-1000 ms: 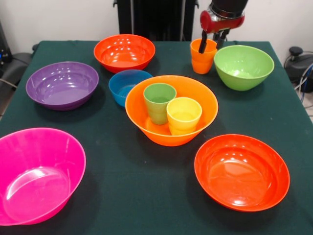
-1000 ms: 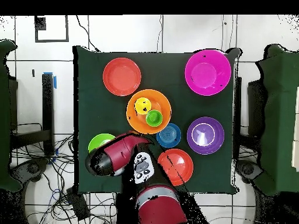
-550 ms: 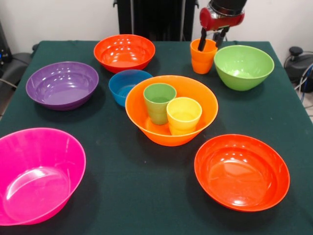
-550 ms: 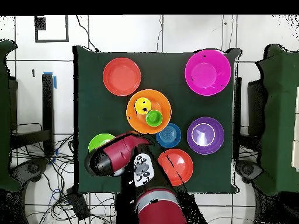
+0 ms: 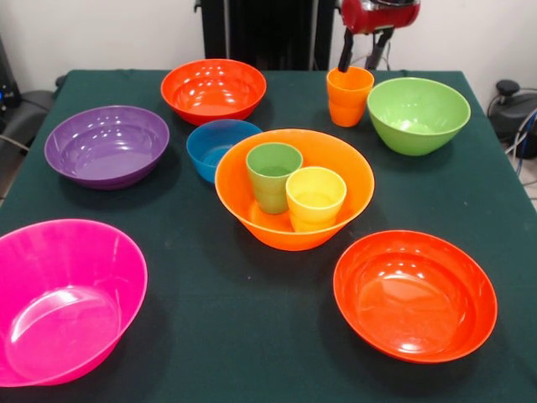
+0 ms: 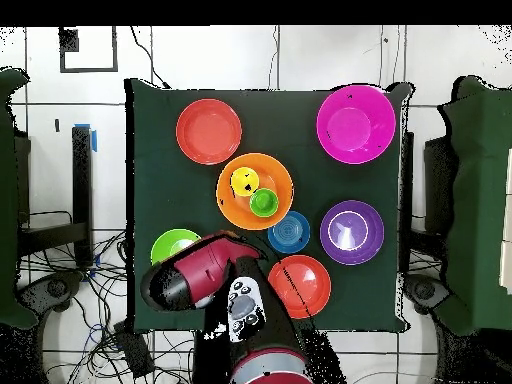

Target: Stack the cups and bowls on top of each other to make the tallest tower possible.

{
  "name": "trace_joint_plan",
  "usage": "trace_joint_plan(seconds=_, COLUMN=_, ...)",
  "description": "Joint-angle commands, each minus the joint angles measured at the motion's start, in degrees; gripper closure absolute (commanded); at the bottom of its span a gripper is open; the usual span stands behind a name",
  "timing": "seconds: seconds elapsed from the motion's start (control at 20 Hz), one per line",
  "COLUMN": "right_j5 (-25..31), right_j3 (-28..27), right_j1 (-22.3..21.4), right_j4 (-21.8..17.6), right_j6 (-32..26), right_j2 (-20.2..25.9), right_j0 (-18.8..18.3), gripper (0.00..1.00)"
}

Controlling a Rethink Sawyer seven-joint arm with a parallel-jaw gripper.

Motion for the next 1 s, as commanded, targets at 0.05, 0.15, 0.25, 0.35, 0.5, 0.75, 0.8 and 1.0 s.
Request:
trace_joint_plan(seconds=0.05, right_j5=1.5, right_j3=4.2, right_j1=0.9, right_j4=0.2, right_j6=1.5, right_j2=2.1, right_j0=0.1, gripper=0.0)
trace_joint_plan(seconds=0.15, right_j5=0.1, right_j3=4.5, right_j1=1.6, right_j4=-0.2, right_j6=2.5, right_j2=1.7, right_j0=0.4, gripper=0.0)
trace_joint_plan(seconds=0.25, right_j5=-1.1, right_j3=4.5, right_j1=2.7, right_j4=-0.6, right_j6=2.9, right_j2=1.5, right_j0=0.4, gripper=0.0)
trace_joint_plan(seconds=0.35, right_j5=-1.9, right_j3=4.5, right_j1=4.0, right_j4=-1.0, right_j6=3.2, right_j2=1.3, right_j0=0.4, gripper=0.0)
trace_joint_plan(seconds=0.5, right_j5=-2.9, right_j3=5.4, right_j1=4.2, right_j4=-1.2, right_j6=3.7, right_j2=1.1, right_j0=0.3, gripper=0.0)
trace_joint_plan(seconds=0.75, right_j5=-5.8, right_j3=7.6, right_j1=4.1, right_j4=-2.0, right_j6=5.4, right_j2=0.1, right_j0=0.8, gripper=0.0)
trace_joint_plan(seconds=0.8, right_j5=-6.3, right_j3=7.5, right_j1=4.5, right_j4=-2.1, right_j6=5.8, right_j2=-0.1, right_j0=1.1, gripper=0.0)
trace_joint_plan(seconds=1.0, right_j5=-8.0, right_j3=7.7, right_j1=4.4, right_j4=-2.4, right_j6=7.2, right_j2=-1.3, right_j0=2.8, gripper=0.0)
